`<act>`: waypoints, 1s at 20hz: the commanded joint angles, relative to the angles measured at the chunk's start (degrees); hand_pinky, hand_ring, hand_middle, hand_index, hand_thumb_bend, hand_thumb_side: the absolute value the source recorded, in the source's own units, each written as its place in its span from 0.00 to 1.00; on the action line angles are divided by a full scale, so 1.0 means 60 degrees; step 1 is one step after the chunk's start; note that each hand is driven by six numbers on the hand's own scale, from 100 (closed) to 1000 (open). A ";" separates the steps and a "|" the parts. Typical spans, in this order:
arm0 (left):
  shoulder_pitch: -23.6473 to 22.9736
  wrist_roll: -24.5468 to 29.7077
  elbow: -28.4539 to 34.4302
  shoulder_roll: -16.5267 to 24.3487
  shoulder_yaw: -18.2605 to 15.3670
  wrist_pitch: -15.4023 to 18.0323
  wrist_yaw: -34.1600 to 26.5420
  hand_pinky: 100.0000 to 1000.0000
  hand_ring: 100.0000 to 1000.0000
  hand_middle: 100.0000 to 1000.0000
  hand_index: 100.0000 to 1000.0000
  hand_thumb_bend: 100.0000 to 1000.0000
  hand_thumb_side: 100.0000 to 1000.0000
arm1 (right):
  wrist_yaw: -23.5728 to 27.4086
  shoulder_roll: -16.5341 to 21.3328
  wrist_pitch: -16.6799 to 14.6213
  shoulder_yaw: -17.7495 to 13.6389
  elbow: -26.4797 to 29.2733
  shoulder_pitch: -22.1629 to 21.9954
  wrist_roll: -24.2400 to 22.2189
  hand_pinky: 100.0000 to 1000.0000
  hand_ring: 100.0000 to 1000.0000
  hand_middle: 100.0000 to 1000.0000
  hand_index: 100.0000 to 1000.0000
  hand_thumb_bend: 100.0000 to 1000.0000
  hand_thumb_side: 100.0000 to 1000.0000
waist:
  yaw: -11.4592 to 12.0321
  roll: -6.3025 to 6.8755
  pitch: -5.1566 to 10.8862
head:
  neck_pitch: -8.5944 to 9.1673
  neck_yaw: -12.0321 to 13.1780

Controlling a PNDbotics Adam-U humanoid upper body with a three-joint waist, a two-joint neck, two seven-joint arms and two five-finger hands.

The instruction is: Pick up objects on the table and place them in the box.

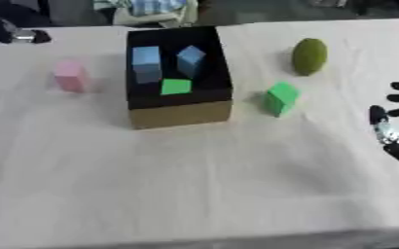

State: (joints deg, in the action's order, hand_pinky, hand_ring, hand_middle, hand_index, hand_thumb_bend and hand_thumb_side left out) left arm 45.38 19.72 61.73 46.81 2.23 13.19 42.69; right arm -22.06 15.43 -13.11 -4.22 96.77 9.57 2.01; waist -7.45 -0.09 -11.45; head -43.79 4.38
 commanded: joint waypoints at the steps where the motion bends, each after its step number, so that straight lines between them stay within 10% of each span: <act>1: 0.0357 0.0142 -0.0725 0.0143 0.0062 0.0227 0.0588 0.84 0.78 0.76 0.87 0.66 0.41 | 0.0100 0.0230 -0.0011 -0.0063 0.0070 0.0070 0.0006 0.61 0.75 0.79 0.96 0.20 0.45 | -0.0035 0.0118 0.0301 | -0.0002 -0.0023; 20: 0.1522 -0.0092 -0.3373 -0.1245 0.0190 0.1343 0.3640 0.85 0.81 0.78 0.87 0.59 0.32 | 0.0181 0.0181 -0.0051 -0.0016 0.0036 0.0086 -0.0064 0.61 0.75 0.79 0.96 0.20 0.45 | -0.0166 0.0000 0.0277 | -0.0047 0.0100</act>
State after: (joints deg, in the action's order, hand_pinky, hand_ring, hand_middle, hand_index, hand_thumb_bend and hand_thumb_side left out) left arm 53.16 19.52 41.63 38.48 4.14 21.22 63.76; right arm -21.51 15.42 -13.33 -4.16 96.43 9.57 1.77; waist -8.46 -0.10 -11.36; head -43.82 4.74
